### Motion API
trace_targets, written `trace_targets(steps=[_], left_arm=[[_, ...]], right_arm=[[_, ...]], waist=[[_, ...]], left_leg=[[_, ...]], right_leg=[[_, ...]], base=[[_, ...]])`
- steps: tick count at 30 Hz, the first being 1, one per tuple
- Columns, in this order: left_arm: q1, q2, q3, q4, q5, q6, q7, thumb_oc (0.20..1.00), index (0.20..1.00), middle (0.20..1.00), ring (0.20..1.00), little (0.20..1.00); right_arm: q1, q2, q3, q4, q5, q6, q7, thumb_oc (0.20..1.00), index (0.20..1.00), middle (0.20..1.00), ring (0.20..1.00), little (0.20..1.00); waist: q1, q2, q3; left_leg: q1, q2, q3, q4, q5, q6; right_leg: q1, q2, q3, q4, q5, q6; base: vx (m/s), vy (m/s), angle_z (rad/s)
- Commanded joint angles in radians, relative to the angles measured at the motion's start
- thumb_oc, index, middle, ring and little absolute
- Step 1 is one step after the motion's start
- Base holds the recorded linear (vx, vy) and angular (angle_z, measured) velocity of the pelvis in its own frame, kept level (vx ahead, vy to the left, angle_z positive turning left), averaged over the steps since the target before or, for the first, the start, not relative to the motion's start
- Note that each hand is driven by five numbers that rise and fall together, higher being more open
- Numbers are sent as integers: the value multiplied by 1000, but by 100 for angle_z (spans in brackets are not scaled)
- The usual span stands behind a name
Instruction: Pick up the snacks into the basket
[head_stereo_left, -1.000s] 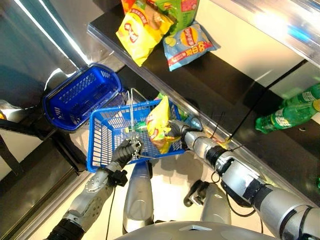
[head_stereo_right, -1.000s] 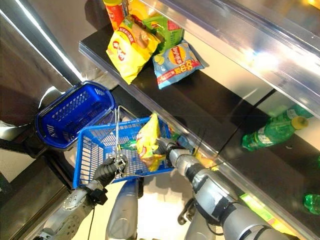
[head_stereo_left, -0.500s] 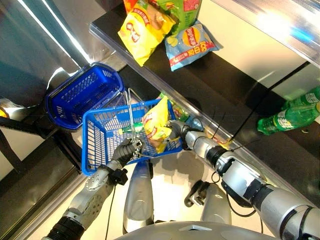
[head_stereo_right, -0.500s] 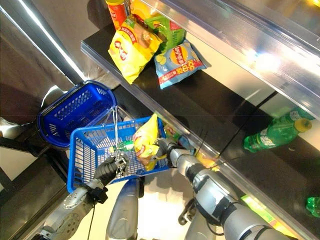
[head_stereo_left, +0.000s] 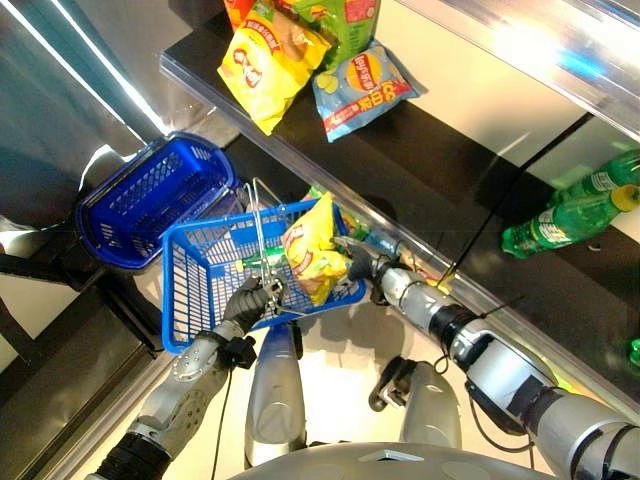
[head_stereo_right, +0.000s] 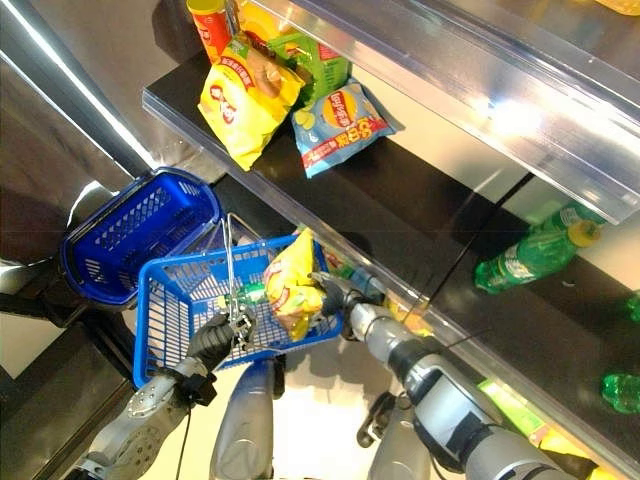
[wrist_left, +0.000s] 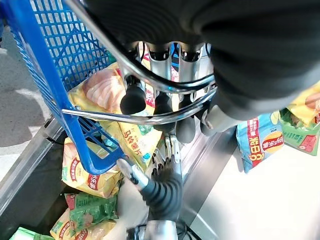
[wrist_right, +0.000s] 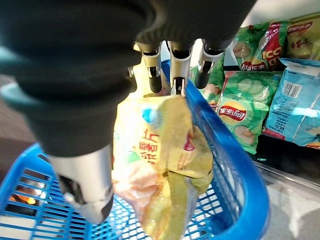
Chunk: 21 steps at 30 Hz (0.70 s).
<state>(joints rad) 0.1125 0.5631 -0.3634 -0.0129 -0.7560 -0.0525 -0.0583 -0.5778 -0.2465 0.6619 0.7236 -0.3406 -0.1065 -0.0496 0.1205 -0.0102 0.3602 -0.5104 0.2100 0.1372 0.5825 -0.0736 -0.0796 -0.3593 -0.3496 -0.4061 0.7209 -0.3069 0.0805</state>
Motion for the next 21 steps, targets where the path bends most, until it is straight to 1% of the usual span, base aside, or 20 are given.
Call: trace_targets(steps=[1, 2, 3, 4, 6, 7, 8, 9, 10, 11, 13, 17, 18, 21], left_arm=[[-62, -47, 36, -129, 62, -132, -41, 200, 200, 200, 200, 200], [-62, -47, 35, -128, 62, -132, -41, 200, 200, 200, 200, 200], [-60, -50, 43, -101, 83, -136, -33, 200, 200, 200, 200, 200], [-60, -51, 42, -100, 83, -137, -33, 200, 200, 200, 200, 200], [-53, -60, 57, -63, 110, -139, -27, 200, 200, 200, 200, 200], [-53, -61, 56, -62, 110, -140, -27, 200, 200, 200, 200, 200], [-51, -66, 62, -34, 126, -144, -27, 200, 200, 200, 200, 200], [-51, -67, 61, -34, 127, -144, -27, 200, 200, 200, 200, 200], [-45, -71, 65, -10, 137, -144, -31, 200, 200, 200, 200, 200], [-45, -71, 64, -9, 137, -145, -31, 200, 200, 200, 200, 200], [-37, -76, 68, 17, 152, -148, -33, 200, 200, 200, 200, 200], [-28, -83, 77, 43, 169, -150, -29, 200, 200, 200, 200, 200], [-26, -86, 81, 70, 186, -152, -27, 200, 200, 200, 200, 200], [-29, -97, 80, 115, 209, -155, -24, 200, 200, 200, 200, 200]], right_arm=[[22, -45, -75, -109, 25, -52, -7, 1000, 1000, 1000, 1000, 1000], [23, -47, -76, -111, 25, -51, -6, 1000, 1000, 1000, 1000, 1000], [72, -96, -106, -184, 10, -58, -11, 1000, 1000, 1000, 1000, 1000], [74, -98, -107, -187, 11, -57, -11, 1000, 1000, 1000, 1000, 1000], [152, -167, -156, -286, -10, -71, -20, 1000, 1000, 1000, 1000, 1000], [155, -168, -157, -288, -10, -70, -19, 1000, 1000, 1000, 1000, 1000], [205, -203, -188, -344, -21, -83, -21, 1000, 1000, 1000, 1000, 1000], [207, -205, -189, -347, -21, -82, -20, 1000, 1000, 1000, 1000, 1000], [254, -235, -217, -396, -26, -93, -17, 1000, 1000, 1000, 1000, 1000], [256, -236, -218, -398, -26, -93, -16, 1000, 1000, 1000, 1000, 1000], [313, -267, -253, -449, -23, -107, -13, 1000, 1000, 1000, 1000, 1000], [377, -297, -292, -497, -16, -120, -4, 1000, 1000, 1000, 1000, 1000], [406, -298, -300, -502, 0, -126, 5, 1000, 1000, 1000, 1000, 1000], [430, -290, -300, -472, 30, -126, 21, 1000, 1000, 1000, 1000, 1000]], waist=[[-27, -18, -68], [-26, -18, -68], [-40, -25, -72], [-39, -24, -72], [-61, -33, -81], [-60, -32, -82], [-74, -37, -89], [-73, -36, -89], [-85, -40, -97], [-84, -40, -97], [-99, -43, -106], [-113, -46, -118], [-119, -47, -120], [-126, -51, -126]], left_leg=[[27, 20, 18, 17, -33, 18], [27, 20, 19, 17, -33, 18], [40, 26, 23, 6, -33, 18], [41, 26, 24, 5, -32, 18], [62, 29, 31, -12, -31, 17], [63, 29, 31, -13, -30, 17], [76, 33, 33, -25, -28, 16], [77, 32, 34, -26, -27, 16], [90, 35, 37, -40, -24, 15], [91, 35, 37, -41, -24, 15], [105, 37, 42, -51, -22, 13], [126, 35, 48, -79, -10, 12], [148, 36, 53, -91, -11, 7], [183, 34, 65, -134, 10, 5]], right_leg=[[-40, -22, 43, -127, 244, 75], [-39, -22, 44, -127, 244, 75], [-33, -20, 45, -136, 249, 78], [-33, -20, 46, -137, 249, 78], [-22, -17, 48, -154, 254, 83], [-21, -17, 48, -155, 255, 84], [-10, -15, 50, -166, 259, 88], [-9, -15, 50, -166, 260, 88], [3, -12, 51, -181, 262, 92], [4, -12, 51, -182, 262, 92], [18, -12, 53, -193, 264, 96], [37, -10, 52, -216, 274, 100], [54, -4, 54, -228, 275, 105], [86, 4, 54, -276, 297, 106]], base=[[18, 3, -14], [25, 7, -17], [21, 5, -16], [35, 2, -22], [37, 3, -19], [54, 18, -9], [31, 11, -7], [59, 16, -11], [29, 5, -11], [45, 4, -13], [40, 10, -17], [43, 16, -2], [51, 15, -7], [57, 10, -5]])
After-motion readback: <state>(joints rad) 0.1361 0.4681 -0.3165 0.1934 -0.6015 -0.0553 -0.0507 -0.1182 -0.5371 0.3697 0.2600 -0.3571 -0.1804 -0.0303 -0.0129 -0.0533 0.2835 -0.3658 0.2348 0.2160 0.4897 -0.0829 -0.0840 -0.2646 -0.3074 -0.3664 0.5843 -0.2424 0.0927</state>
